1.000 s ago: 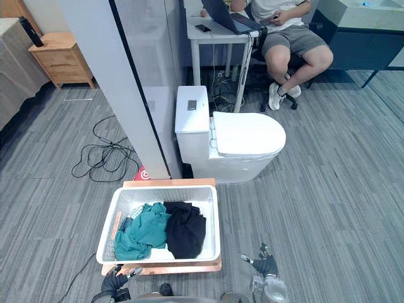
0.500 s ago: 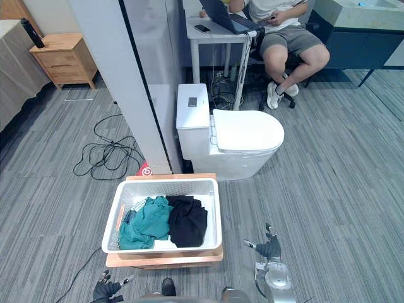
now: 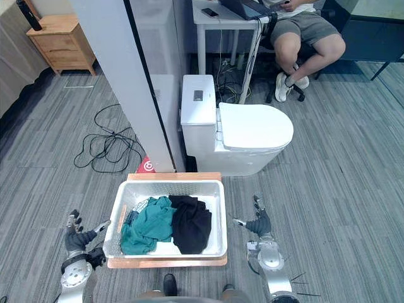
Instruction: Pick up the laundry basket with both hands and put the clothes into the washing machine.
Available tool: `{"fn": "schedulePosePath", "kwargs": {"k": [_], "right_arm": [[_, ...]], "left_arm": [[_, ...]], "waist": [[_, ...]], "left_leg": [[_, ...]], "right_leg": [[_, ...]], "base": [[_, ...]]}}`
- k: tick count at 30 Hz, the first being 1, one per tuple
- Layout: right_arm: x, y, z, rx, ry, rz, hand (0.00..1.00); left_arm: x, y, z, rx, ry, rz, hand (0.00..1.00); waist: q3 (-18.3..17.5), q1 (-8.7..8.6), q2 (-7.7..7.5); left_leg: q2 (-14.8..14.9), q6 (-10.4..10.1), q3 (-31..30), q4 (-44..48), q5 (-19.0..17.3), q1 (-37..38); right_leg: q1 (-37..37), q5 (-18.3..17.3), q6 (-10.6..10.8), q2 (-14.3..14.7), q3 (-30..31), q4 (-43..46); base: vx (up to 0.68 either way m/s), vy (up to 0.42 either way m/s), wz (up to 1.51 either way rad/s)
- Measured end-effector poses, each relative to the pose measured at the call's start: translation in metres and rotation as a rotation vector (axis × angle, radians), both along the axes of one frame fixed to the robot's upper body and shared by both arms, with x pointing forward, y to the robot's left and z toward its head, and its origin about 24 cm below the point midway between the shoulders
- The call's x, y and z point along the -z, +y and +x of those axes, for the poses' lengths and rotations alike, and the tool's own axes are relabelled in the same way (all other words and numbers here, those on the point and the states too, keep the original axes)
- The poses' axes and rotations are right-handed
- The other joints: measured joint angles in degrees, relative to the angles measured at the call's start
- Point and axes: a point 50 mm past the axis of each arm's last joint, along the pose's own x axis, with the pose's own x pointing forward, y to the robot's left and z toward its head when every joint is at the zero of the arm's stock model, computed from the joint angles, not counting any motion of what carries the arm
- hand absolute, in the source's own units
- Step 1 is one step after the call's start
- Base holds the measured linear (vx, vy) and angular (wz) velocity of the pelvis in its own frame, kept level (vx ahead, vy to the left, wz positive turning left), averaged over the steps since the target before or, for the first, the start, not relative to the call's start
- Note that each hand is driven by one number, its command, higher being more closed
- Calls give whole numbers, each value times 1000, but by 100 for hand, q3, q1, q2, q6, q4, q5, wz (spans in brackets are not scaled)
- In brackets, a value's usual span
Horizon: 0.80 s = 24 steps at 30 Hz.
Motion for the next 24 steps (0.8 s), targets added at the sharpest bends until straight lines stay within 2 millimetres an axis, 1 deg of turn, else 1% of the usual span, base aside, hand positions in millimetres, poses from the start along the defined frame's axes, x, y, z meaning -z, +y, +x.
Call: {"fn": "schedulePosePath", "kwargs": {"k": [3,6,9,13,15,17,19,22,24], "right_arm": [[0,5,1,-39,4,-54,0],[2,10,1,-50,19,-97,0],[3,13,1,-33,31,-117,0],[14,16,-5,6,85,-139,0],[16,17,-4,14,95,-147,0],[18,20,-1,20,108,-146,0],[20,21,3,21,122,-149,0],[24,22,9,21,151,-147,0],[27,27,16,18,175,-134,0]], "left_arm": [[2,-13,5,83,25,33,0],[3,-21,8,154,47,59,0],[7,-26,8,186,70,76,0],[22,-35,5,230,157,75,0],[24,-35,5,236,165,80,0],[25,-36,9,235,175,84,0],[26,-36,14,223,175,92,0],[26,-35,21,200,183,118,0],[20,-32,31,177,144,149,0]], "waist": [[19,12,-26],[21,10,-25],[23,22,-24],[33,26,-21],[51,18,-21],[92,11,-3],[212,7,11],[272,23,41],[433,100,40]], "left_leg": [[5,17,10,17,-15,-4],[5,47,71,35,-38,-10],[-1,53,163,35,-43,-94],[-48,66,291,36,-31,-188],[-63,81,293,22,12,-223],[-84,89,293,7,86,-306],[-90,69,288,4,112,-315],[-93,86,282,20,162,-517],[-93,93,257,167,163,-681]], "right_leg": [[-10,47,-20,0,43,7],[-55,104,-24,-5,167,21],[-226,125,10,-27,278,69],[-405,131,23,-90,383,84],[-435,129,28,-99,385,61],[-526,147,63,-97,388,51],[-542,157,80,-91,384,64],[-741,181,111,-94,387,85],[-817,235,125,-103,386,86]], "base": [[14,3,0],[-4,34,-10],[-59,39,-20],[-94,25,-17],[-93,5,-4],[-98,-3,1],[-97,1,2],[-64,3,3],[-5,2,5]]}}
